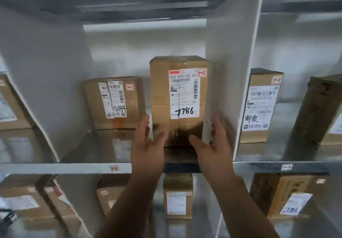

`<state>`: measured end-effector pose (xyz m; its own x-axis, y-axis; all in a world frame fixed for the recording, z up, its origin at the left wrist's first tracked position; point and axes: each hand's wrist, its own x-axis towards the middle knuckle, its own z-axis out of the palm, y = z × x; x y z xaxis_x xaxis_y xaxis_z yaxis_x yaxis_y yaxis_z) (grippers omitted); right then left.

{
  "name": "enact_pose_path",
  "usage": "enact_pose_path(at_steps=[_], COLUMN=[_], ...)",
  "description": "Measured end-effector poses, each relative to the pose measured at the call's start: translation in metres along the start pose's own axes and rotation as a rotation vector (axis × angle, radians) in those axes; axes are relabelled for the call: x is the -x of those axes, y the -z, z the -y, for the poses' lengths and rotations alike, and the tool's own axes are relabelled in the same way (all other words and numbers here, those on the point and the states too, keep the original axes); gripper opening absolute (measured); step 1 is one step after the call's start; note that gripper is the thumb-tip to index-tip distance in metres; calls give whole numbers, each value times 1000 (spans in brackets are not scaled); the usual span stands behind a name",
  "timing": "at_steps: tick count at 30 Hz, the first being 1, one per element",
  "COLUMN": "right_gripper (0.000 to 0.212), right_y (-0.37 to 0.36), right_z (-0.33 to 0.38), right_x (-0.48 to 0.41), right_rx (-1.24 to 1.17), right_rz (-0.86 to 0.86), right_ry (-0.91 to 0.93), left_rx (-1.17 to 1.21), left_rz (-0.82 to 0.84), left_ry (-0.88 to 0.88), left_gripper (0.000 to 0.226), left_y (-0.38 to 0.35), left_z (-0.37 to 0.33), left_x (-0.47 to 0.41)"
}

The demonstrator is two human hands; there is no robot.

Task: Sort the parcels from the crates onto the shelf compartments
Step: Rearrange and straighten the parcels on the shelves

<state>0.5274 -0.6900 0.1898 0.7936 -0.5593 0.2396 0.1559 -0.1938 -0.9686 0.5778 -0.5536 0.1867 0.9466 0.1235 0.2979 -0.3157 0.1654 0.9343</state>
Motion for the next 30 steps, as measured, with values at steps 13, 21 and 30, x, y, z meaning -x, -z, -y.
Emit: enact_pose_path(at_steps=[13,21,30], right_gripper=[58,70,57], right_y=[-17,-45,-42], right_z=[12,13,9], right_x=[-52,-87,-87], right_rx=[90,249,150], right_rz=[183,180,159], right_ry=[-25,-19,-27], left_rx=[-230,-216,-184], left_rz=[169,157,188], left_ry=[131,170,220], left_gripper=[65,50,76], left_y=[-13,-32,-27], left_z=[-1,-1,-6], left_x=[-48,-82,-84])
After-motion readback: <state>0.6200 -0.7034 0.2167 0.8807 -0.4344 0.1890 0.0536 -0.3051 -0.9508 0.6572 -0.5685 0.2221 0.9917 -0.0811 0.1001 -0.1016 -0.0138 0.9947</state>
